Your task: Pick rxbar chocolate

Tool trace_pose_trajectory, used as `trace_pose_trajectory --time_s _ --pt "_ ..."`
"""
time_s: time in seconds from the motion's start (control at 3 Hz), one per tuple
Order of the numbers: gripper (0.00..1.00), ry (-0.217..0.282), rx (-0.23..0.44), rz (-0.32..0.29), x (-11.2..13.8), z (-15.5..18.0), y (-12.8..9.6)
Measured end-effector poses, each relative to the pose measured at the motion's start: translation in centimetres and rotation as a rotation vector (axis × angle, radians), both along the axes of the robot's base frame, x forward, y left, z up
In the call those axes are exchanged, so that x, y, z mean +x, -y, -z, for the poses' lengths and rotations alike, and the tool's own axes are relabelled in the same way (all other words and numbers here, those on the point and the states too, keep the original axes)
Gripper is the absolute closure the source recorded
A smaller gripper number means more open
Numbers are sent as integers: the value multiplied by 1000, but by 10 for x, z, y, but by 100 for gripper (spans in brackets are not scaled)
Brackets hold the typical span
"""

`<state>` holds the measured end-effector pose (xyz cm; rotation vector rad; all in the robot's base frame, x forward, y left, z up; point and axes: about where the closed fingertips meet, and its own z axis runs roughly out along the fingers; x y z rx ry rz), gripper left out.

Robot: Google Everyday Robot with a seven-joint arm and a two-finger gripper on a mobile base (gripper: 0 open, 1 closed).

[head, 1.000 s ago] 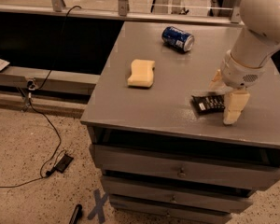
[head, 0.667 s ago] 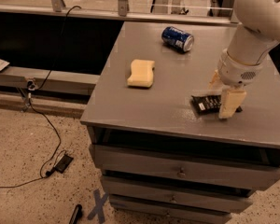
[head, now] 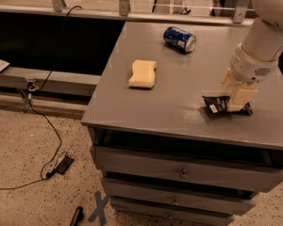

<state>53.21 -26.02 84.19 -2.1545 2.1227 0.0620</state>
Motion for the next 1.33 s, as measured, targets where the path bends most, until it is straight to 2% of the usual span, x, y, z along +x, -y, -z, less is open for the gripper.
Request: trace_pose_trajectory --time_s 0.33,0.67,1.0,1.33 --pt "100 64 36 38 2 -24 4" --pt "100 163 75 18 -3 -67 -3" --pt "100 225 149 1 -4 -98 -13" --pt "100 225 149 1 -4 -98 -13"
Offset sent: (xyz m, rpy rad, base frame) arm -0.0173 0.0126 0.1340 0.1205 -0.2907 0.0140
